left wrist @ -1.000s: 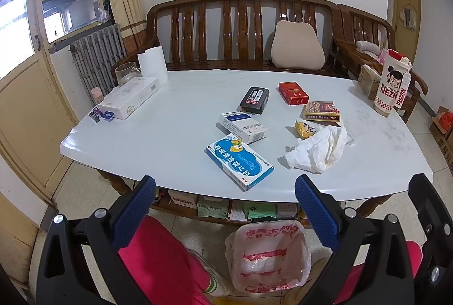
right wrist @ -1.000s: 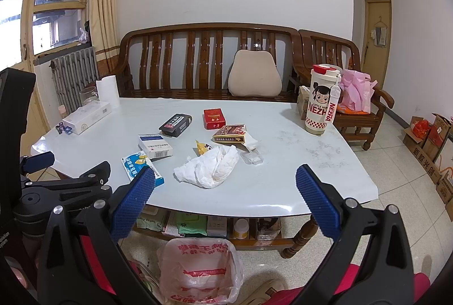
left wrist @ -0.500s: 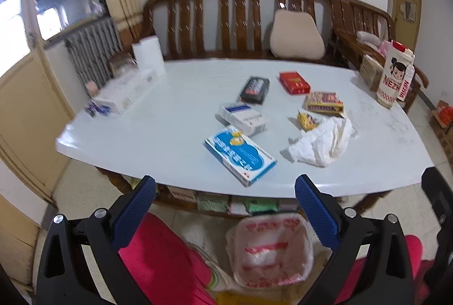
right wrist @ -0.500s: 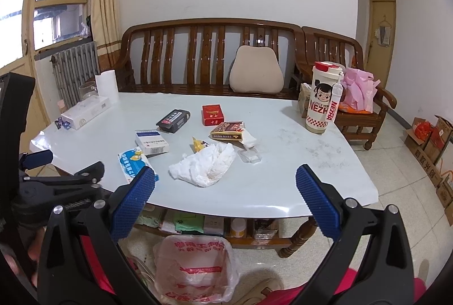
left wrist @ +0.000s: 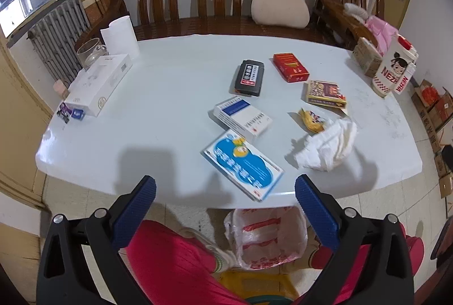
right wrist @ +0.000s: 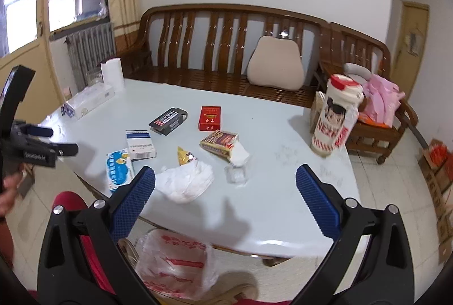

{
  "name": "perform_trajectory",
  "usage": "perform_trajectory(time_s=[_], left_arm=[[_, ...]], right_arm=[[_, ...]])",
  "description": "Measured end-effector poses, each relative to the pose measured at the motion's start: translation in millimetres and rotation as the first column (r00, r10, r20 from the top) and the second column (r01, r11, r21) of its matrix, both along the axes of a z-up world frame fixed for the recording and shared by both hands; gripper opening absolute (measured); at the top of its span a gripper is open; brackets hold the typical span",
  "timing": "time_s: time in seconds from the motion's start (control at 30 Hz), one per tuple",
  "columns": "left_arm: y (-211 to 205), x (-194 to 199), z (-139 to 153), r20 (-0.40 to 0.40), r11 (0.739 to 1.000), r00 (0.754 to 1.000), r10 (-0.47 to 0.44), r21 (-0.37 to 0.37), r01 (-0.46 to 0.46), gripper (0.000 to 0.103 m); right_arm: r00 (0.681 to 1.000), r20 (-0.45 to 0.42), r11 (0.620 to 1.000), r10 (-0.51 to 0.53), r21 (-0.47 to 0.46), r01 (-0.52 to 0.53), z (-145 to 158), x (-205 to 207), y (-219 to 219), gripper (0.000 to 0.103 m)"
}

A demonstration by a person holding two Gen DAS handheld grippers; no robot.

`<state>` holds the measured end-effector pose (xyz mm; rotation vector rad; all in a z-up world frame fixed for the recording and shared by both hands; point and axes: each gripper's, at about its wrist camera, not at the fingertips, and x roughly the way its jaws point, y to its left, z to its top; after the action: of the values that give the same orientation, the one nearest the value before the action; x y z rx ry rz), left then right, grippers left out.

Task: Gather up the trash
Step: 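Move both tools forward over the table toward the boxes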

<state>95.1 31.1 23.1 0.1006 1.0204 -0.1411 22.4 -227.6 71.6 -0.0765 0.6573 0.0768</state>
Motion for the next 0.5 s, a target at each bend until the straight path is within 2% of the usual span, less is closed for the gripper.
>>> perform_trajectory(time_s=[0.1,0.2,0.33,0.4,0.5], left_arm=[[-2.5,20.2,6.0,-0.053,1.000,0.999,-0.002,0.012,0.003,0.096],[-13.8,38.2,7.7,-0.100,0.998,0.995,-0.008,0.058,0.013,0.096],[-29.3,57.4,4.2,-0.169,0.997,0.985,-0.023,0.073,0.036,0.096],[-34.7,67.7,2.5,-0.195,0.997,0.981,-0.012,0.069,0.026,0.096],[-39.7,84.5,-1.9,-0.241,0.999,0.971,0.012,0.054,0.002,0.096]], right_arm=[[0.996,-0.054,0.998,0.065,-0.022,-0.066,8.2,28.1,-5.9,0.098],[0.978,-0.134,0.987,0.158,0.010,-0.158,12.8,59.8,-10.4,0.098],[0.941,-0.232,0.967,0.245,-0.005,-0.253,11.3,98.6,-3.0,0.098],[0.908,-0.282,0.944,0.311,-0.017,-0.329,7.0,116.2,5.3,0.098],[0.867,-0.349,0.923,0.355,-0.016,-0.384,-0.5,139.9,13.8,0.098]])
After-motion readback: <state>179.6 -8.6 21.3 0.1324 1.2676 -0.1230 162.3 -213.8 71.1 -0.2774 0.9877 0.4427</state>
